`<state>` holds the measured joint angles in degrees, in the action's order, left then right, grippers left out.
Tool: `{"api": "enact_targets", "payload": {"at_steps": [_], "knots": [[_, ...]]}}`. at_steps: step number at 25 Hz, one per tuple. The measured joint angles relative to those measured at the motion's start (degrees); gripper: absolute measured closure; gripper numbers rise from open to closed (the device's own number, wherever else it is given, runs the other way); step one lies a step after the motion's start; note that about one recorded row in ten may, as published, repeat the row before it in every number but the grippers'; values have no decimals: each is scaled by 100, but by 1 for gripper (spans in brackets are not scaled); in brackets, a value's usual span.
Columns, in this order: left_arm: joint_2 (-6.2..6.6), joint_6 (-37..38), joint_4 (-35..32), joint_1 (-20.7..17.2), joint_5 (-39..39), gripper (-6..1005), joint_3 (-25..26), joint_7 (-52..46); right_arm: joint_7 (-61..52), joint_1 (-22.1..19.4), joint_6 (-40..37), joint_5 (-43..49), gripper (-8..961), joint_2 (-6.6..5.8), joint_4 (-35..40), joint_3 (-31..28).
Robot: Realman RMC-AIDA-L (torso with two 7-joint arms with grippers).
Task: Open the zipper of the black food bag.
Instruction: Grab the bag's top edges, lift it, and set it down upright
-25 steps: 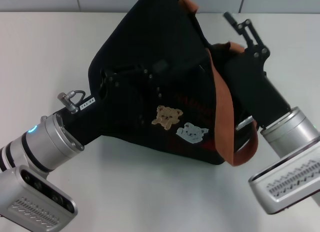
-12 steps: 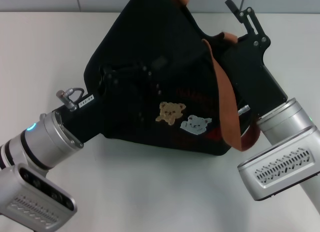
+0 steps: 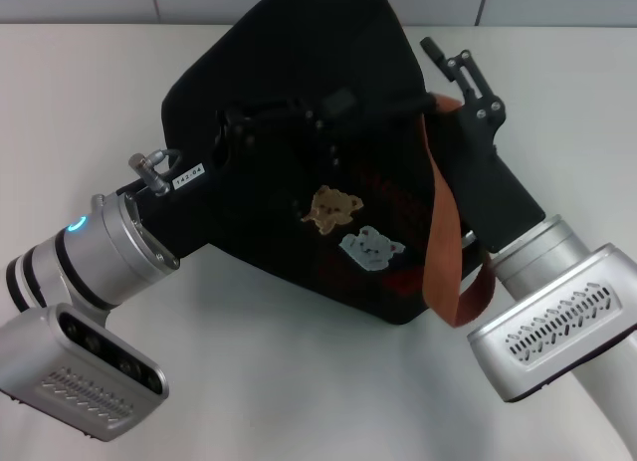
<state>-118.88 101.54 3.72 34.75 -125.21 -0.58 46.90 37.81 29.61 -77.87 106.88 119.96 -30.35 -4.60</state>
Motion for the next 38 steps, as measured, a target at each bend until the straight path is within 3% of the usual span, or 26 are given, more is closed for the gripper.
{"api": "enact_targets", "payload": {"at_steps": [16,24,29,38], "knots": [[0,113,-69,145,-6,909,-10,165,-230,-93,511,28,122,2,-325,75],[-13,183,-39,27,5,909,14,166,205,-875,-819,382,122,8,88,95],[-11,157,-38,-17,12,909,4,160,175,-1036,-1038,854,123,-8,306,87],[-16,125,-12,-13,25,909,-34,159,248,-698,-723,869,122,-6,312,-144]]}}
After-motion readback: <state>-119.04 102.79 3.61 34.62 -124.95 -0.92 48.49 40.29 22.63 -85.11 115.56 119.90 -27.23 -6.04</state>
